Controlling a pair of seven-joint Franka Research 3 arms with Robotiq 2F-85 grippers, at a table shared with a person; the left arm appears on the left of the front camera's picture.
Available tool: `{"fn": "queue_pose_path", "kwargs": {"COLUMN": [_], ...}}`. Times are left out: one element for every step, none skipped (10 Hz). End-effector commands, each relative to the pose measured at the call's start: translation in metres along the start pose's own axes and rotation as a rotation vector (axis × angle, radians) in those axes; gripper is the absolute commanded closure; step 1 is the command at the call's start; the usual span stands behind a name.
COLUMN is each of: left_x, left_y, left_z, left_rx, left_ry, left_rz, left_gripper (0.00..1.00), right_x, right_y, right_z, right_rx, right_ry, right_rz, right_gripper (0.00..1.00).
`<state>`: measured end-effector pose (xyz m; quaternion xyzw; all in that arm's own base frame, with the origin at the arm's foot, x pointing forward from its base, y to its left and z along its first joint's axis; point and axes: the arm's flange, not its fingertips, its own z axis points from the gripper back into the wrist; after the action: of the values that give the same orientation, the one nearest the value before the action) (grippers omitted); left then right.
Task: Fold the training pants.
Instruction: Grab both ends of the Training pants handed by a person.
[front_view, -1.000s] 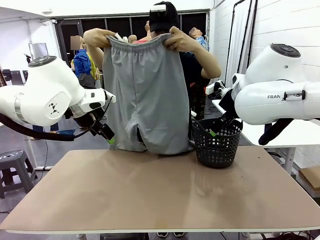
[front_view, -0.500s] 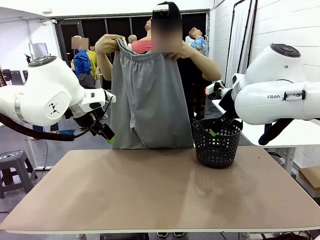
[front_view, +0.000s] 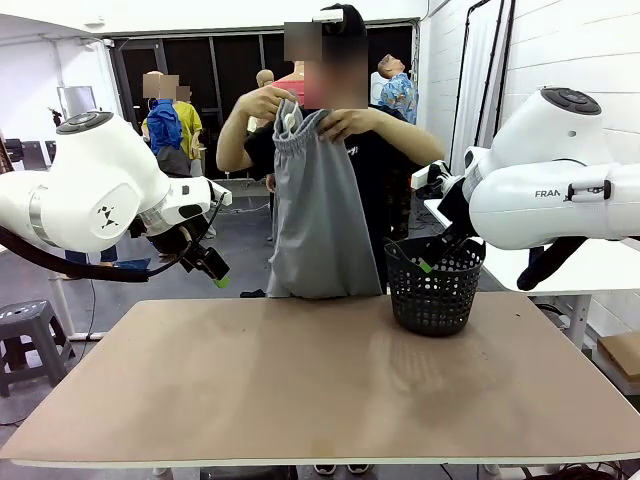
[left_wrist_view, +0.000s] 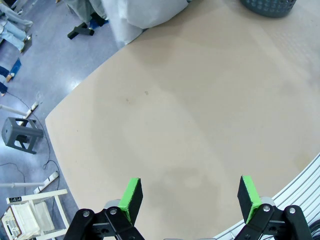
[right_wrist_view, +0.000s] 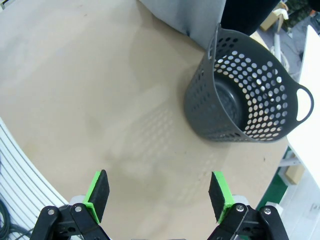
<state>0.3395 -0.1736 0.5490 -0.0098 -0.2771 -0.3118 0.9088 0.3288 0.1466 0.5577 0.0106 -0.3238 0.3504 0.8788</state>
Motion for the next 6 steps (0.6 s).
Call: {"fn": "queue_pose_path", "kwargs": {"left_x": [0.0000, 0.0000, 0.0000, 0.0000, 0.0000, 0.0000], "left_y": [0.0001, 0.0001, 0.0001, 0.0001, 0.0001, 0.0001], "left_z": [-0.0010, -0.0010, -0.0010, -0.0010, -0.0010, -0.0010], "left_rx": [-0.007, -0.007, -0.007, -0.007, -0.007, -0.007], "left_ry": [0.000, 0.000, 0.000, 0.000, 0.000, 0.000], "left_rz": [-0.008, -0.008, -0.008, -0.008, -0.008, -0.008], "left_gripper": [0.00, 0.00, 0.00, 0.00, 0.00, 0.00], "right_x": [-0.0008, -0.0008, -0.0008, -0.0008, -0.0008, -0.0008], "right_y": [-0.0001, -0.0001, -0.0001, -0.0001, -0.0001, -0.0001], "right_z": [-0.0007, -0.0007, -0.0007, -0.0007, -0.0007, -0.0007], "right_rx": [0.009, 0.009, 0.009, 0.009, 0.009, 0.009], "right_ry": [-0.001, -0.001, -0.001, -0.001, -0.001, -0.001], "right_rz": [0.002, 0.002, 0.002, 0.002, 0.002, 0.002], "right_gripper": [0.00, 0.00, 0.00, 0.00, 0.00, 0.00]}}
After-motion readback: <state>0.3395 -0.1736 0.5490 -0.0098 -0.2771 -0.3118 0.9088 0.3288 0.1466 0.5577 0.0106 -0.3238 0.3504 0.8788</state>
